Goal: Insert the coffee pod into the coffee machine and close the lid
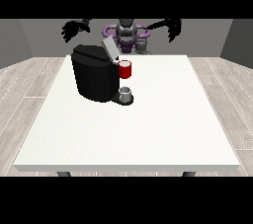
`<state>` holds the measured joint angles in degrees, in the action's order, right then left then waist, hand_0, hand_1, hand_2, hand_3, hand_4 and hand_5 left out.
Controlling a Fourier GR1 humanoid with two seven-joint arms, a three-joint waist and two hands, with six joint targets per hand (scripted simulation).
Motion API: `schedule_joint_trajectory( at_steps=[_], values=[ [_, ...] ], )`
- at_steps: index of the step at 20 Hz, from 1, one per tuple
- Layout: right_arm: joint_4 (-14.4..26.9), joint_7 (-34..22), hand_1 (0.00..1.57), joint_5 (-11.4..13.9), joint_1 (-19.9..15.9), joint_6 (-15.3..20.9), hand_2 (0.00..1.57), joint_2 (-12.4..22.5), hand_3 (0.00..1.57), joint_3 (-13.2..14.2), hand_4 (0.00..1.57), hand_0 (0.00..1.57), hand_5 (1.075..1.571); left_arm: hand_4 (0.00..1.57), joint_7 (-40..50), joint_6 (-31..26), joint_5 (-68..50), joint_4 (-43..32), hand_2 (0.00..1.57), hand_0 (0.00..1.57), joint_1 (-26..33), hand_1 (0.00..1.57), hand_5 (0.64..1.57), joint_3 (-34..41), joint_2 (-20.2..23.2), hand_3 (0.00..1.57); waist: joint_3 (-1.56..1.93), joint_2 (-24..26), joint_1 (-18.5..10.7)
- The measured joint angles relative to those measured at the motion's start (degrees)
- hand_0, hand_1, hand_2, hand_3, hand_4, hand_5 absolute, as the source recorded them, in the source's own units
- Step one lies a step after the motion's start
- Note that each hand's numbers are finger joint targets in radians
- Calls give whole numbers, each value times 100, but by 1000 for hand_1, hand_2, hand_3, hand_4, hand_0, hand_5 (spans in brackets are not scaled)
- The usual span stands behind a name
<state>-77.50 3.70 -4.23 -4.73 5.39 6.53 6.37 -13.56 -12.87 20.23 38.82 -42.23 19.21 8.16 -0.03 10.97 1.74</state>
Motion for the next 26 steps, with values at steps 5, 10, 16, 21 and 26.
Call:
schedule_joint_trajectory(
  at_steps=[5, 10, 16, 21, 26],
  values=[
    [-423, -352, 0, -91, -193, -333, 0, 241, 0, -104, 43, 0, 1571, 0, -30, -131, -353, 103, 0, 0, 494, 0, 1571, 171, -122, 0, 1, 230, -157],
    [-592, -533, 0, -200, -488, -551, 0, 385, 0, -102, 0, 0, 1571, 135, -53, -271, -639, 361, 0, 0, 866, 0, 1571, 165, -381, 0, 2, 263, -484],
    [-574, -627, 0, -5, -823, -595, 0, 437, 0, -247, 238, 0, 1571, 88, 146, -421, -967, 910, 0, 0, 1252, 0, 1571, -2, -619, 0, 3, 192, -848],
    [-502, -545, 0, 179, -978, -645, 0, 338, 0, -443, 123, 0, 1571, 0, 257, -567, -1222, 1532, 0, 0, 1634, 0, 1571, -124, -628, 0, 3, -16, -963],
    [-246, -507, 0, 158, -1331, -709, 0, 288, 0, -378, 0, 0, 1571, 0, 460, -461, -1458, 2168, 0, 0, 1917, 0, 1571, -313, -700, 0, 4, -338, -1021]
  ],
)
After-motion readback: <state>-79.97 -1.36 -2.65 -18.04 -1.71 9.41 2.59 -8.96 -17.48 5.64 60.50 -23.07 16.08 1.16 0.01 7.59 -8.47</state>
